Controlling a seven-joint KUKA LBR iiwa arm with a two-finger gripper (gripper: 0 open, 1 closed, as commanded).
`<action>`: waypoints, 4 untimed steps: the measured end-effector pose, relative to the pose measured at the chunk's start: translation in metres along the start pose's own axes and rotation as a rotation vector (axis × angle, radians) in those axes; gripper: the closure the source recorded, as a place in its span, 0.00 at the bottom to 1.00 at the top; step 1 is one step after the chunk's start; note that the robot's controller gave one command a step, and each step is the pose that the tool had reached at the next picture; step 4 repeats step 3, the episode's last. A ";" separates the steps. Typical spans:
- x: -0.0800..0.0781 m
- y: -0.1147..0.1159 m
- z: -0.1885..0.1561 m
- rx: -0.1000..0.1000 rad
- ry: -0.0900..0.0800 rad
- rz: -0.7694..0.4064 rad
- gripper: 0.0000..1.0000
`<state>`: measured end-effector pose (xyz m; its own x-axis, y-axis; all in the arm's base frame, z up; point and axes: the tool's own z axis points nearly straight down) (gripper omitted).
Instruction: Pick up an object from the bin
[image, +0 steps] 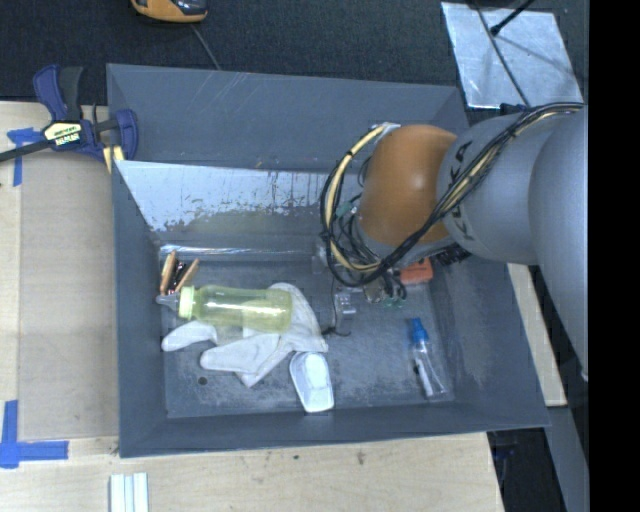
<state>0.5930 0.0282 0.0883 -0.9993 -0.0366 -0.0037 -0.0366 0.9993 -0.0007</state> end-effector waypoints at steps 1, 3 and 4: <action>0.001 0.043 0.003 -0.004 -0.001 -0.026 0.00; -0.006 0.110 0.016 0.000 -0.003 -0.073 1.00; -0.006 0.110 0.016 0.000 -0.003 -0.073 1.00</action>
Offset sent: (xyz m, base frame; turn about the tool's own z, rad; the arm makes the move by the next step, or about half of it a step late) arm 0.0083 0.0715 0.0350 0.0204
